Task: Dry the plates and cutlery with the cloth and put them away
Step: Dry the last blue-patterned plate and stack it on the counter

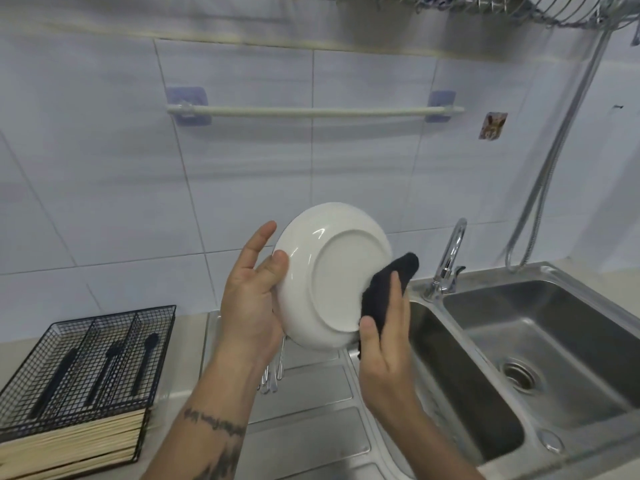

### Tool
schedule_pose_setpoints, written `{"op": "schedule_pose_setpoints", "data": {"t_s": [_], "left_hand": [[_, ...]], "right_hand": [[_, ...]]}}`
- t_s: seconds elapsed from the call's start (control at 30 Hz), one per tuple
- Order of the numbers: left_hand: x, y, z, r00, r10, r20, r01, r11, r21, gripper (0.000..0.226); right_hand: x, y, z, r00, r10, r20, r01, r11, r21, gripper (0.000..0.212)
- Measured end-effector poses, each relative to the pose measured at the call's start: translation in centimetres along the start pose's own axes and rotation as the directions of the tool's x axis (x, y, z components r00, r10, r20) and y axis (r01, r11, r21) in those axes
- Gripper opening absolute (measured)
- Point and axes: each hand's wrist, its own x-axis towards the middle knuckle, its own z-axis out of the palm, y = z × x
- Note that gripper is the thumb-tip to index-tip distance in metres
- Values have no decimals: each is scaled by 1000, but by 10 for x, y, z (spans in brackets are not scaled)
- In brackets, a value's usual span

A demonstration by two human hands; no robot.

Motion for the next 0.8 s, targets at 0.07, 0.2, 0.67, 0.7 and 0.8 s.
{"op": "schedule_pose_setpoints", "data": {"t_s": [0.07,0.2,0.67,0.7,0.8], "left_hand": [[-1,-5,3,999,-20,-31,19,1000,-21,37],[-1,-7,9,997,-56,-55,52,997,-60,35],[-9,1,-2,994,-109,-25,108,993,-43,38],[-11,2,-5,994,-104,-33,102,994,-34,37],[-12,5,-14,995,-87,-40,87,996,-15,35]], "right_hand": [[-8,-5,6,998,-62,-21,60,996,-63,64],[-17,-17,16,944,-286,163,324,897,-302,62],[73,-49,22,927,-305,219,370,841,-394,56],[81,-48,18,942,-276,192,330,870,-367,55],[91,-37,7,977,-141,161,173,963,-207,53]]}}
